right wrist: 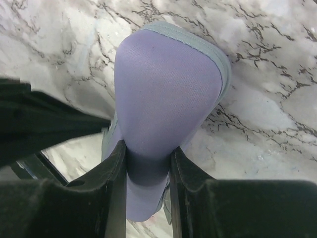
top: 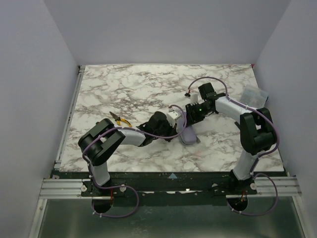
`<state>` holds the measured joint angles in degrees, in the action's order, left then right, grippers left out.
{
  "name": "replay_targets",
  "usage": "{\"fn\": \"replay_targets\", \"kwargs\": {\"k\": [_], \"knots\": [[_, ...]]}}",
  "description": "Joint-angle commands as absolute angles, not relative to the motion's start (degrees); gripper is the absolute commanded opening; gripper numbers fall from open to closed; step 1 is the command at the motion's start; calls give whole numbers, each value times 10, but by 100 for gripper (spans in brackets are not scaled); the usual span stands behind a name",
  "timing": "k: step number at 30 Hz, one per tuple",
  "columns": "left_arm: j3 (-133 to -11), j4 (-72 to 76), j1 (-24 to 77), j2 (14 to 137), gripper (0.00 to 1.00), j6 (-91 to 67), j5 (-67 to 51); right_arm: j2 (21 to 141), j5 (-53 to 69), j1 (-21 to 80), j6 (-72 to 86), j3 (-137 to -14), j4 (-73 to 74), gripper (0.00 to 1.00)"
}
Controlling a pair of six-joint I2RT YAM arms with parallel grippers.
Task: Open the umbrella
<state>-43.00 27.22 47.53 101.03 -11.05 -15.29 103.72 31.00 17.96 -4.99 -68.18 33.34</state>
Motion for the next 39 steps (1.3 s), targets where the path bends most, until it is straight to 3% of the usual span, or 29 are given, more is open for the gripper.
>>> {"fn": "replay_targets", "kwargs": {"k": [1,11,24,28,32,39], "knots": [[-462,243,416,1039,0,-157,-153,1056,265,182,-176,-675,370,8],[-474,236,386,1033,0,-192,-172,1057,301,181,-245,-681,409,9],[-462,224,371,1019,0,-207,-165,1062,307,183,-432,-693,479,20],[-456,226,371,1016,0,-194,-182,1039,315,184,-522,-688,479,36],[-443,235,373,1015,0,-205,-221,1024,307,188,-508,-721,442,68],[-414,252,383,1002,0,-217,-247,929,287,188,-489,-699,428,90]]}}
